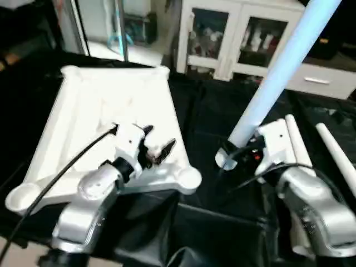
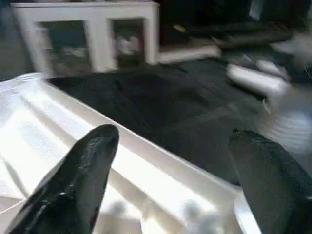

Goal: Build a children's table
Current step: Pick table leg

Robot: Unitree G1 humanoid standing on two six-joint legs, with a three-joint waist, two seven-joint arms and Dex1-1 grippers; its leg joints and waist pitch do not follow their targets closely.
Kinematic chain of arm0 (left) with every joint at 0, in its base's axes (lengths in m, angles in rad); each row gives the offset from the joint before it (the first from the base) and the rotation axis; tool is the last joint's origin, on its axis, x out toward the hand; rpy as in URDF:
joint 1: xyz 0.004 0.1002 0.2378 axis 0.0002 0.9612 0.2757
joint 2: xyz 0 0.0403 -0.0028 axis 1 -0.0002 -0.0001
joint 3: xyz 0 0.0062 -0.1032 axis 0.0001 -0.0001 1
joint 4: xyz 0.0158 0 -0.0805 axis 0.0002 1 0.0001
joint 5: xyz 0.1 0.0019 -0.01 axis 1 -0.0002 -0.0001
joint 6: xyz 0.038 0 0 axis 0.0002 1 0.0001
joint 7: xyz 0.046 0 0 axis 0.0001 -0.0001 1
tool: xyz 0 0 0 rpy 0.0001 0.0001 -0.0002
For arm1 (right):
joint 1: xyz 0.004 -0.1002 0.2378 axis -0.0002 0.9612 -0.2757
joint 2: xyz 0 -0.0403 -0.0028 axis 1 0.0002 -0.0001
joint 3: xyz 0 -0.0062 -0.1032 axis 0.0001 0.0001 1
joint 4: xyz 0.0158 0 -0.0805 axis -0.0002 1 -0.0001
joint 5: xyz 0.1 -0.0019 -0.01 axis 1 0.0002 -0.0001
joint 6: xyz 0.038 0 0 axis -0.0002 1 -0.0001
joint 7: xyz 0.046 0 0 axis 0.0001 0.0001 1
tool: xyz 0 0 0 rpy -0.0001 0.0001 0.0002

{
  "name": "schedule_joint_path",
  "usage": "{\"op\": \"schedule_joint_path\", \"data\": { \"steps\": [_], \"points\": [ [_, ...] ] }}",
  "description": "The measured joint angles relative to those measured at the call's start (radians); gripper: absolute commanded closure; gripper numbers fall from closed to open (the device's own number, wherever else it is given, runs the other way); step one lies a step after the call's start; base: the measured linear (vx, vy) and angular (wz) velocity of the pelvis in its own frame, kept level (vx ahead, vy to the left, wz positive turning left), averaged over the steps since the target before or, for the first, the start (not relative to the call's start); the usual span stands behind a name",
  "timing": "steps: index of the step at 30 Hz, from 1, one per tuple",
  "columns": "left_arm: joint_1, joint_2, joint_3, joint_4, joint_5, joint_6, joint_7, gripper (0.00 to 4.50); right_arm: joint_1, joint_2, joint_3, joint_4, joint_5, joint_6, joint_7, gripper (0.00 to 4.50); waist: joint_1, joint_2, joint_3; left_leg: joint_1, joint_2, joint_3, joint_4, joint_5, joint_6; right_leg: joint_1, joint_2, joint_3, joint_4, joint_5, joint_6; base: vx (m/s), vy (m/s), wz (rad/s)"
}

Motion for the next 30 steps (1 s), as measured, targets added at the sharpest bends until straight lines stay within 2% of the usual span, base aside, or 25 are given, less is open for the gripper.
{"op": "schedule_joint_path", "data": {
  "steps": [2,4,8,13,20,21,23,25,27,30],
  "points": [
    [-0.022,0.028,-0.006,0.029,-0.001,0.000,-0.053,0.04,-0.009,-0.014,-0.005,0.000,0.018,0.002,0.030,2.64,-0.003,-0.007,0.006,0.015,-0.001,0.016,-0.012,0.000,0.000,0.004,-0.011,0.000,-0.009,0.001,0.006,-0.079,0.056,0.02],
    [-0.047,0.057,-0.010,0.054,-0.001,-0.003,-0.096,0.04,-0.027,-0.017,-0.015,0.003,0.033,0.004,0.049,2.64,-0.005,-0.016,0.011,0.020,-0.004,0.025,-0.016,0.000,0.000,0.005,-0.022,-0.002,-0.009,0.002,0.008,-0.037,0.026,-0.01],
    [-0.103,0.120,-0.018,0.153,-0.003,-0.008,-0.213,0.04,-0.058,-0.055,-0.011,0.041,0.041,0.016,0.106,2.64,-0.007,-0.026,0.013,0.023,-0.004,0.026,-0.016,0.000,0.000,0.010,-0.025,-0.003,-0.018,0.004,0.011,-0.016,0.017,-0.04],
    [-0.176,0.178,-0.068,0.254,-0.037,0.012,-0.398,0.04,-0.079,-0.103,0.034,0.049,0.082,0.049,0.223,2.64,-0.003,-0.029,0.014,0.026,-0.005,0.030,-0.016,0.000,0.000,0.010,-0.028,-0.001,-0.025,0.006,0.010,0.000,0.000,0.00],
    [-0.265,0.232,-0.137,0.404,-0.027,0.014,-0.618,0.04,-0.072,-0.167,0.062,0.045,0.084,0.059,0.313,2.64,0.011,-0.027,0.015,0.031,-0.007,0.037,-0.017,-0.002,0.003,0.009,-0.037,-0.002,-0.024,0.027,0.020,0.000,0.000,0.00],
    [-0.269,0.232,-0.144,0.410,-0.025,0.013,-0.630,0.30,-0.069,-0.169,0.062,0.045,0.084,0.062,0.314,2.64,0.013,-0.026,0.015,0.031,-0.007,0.037,-0.019,-0.002,0.003,0.008,-0.037,-0.002,-0.024,0.027,0.020,0.000,0.000,0.00],
    [-0.282,0.233,-0.169,0.423,-0.018,0.009,-0.661,0.38,-0.053,-0.180,0.063,0.033,0.084,0.070,0.314,2.64,0.022,-0.025,0.014,0.029,-0.007,0.039,-0.024,-0.002,0.003,0.003,-0.037,-0.002,-0.024,0.030,0.016,0.033,-0.015,-0.03],
    [-0.300,0.233,-0.189,0.437,-0.008,0.010,-0.681,0.43,-0.042,-0.189,0.063,0.029,0.083,0.070,0.313,2.64,0.025,-0.022,0.014,0.026,-0.006,0.039,-0.025,-0.001,0.003,-0.002,-0.036,-0.002,-0.023,0.029,0.015,0.000,0.000,0.00],
    [-0.310,0.230,-0.202,0.446,0.010,0.010,-0.684,0.82,-0.037,-0.190,0.063,0.028,0.083,0.070,0.311,2.64,0.024,-0.013,0.012,0.024,-0.006,0.040,-0.025,-0.001,0.003,-0.004,-0.035,-0.001,-0.023,0.028,0.014,0.000,0.000,0.00],
    [-0.321,0.223,-0.229,0.462,0.039,0.007,-0.683,0.89,-0.024,-0.189,0.063,0.025,0.082,0.068,0.310,2.64,0.023,-0.009,0.013,0.025,-0.006,0.040,-0.025,-0.001,0.003,-0.004,-0.035,-0.001,-0.023,0.026,0.014,0.000,0.000,0.00]
  ]
}}
